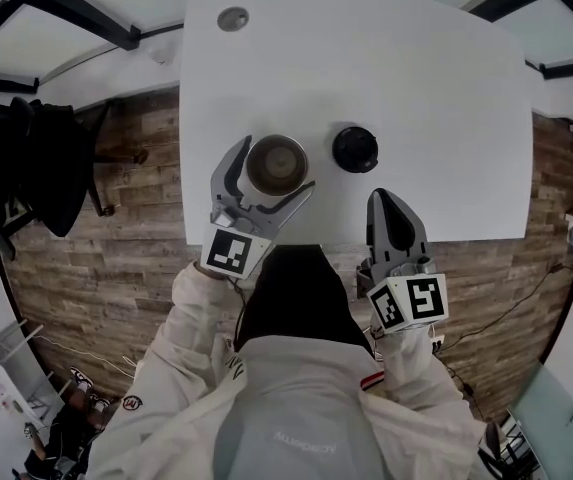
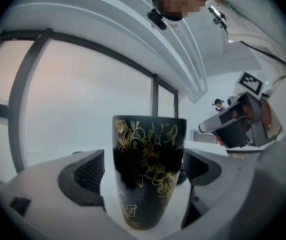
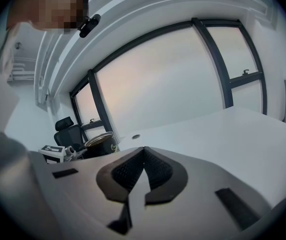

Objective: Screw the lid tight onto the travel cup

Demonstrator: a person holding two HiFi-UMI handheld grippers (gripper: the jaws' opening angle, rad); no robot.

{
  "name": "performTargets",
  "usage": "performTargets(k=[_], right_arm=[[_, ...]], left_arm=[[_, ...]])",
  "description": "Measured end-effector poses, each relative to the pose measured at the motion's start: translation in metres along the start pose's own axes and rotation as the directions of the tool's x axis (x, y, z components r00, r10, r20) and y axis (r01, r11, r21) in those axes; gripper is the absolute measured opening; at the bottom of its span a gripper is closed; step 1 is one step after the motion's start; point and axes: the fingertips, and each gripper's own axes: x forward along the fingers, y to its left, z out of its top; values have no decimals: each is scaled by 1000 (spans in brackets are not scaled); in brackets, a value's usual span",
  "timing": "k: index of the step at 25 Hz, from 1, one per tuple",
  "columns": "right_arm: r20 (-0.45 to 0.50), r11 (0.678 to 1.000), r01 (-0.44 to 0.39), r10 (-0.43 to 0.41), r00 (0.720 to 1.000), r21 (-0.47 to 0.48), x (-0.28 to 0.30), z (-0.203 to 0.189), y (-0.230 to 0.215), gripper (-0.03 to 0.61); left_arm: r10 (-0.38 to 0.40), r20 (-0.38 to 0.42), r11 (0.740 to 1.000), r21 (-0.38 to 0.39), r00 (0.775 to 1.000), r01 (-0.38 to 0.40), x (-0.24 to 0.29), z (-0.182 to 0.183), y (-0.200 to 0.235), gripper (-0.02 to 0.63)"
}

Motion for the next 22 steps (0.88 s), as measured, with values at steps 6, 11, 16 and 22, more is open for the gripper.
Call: performTargets(k=[6, 11, 16, 22], right_arm=[[-10, 1000, 13, -13, 1000, 5, 8, -2, -6, 20], [-17, 1000, 21, -21, 1000, 8, 12, -6, -9, 20], [-2, 999, 37, -36, 999, 32, 14, -10, -15, 20], [-6, 996, 88, -88, 996, 7, 25, -18, -27, 21]], left_arm=[[-14, 18, 1000, -11, 1000, 14, 15, 1, 2, 495], [-24, 25, 1000, -7, 999, 24, 19, -1, 1, 492], [-17, 18, 1000, 1, 1000, 17, 20, -5, -1, 431], [-10, 22, 1000, 3, 1000, 10, 20, -8, 1, 422]])
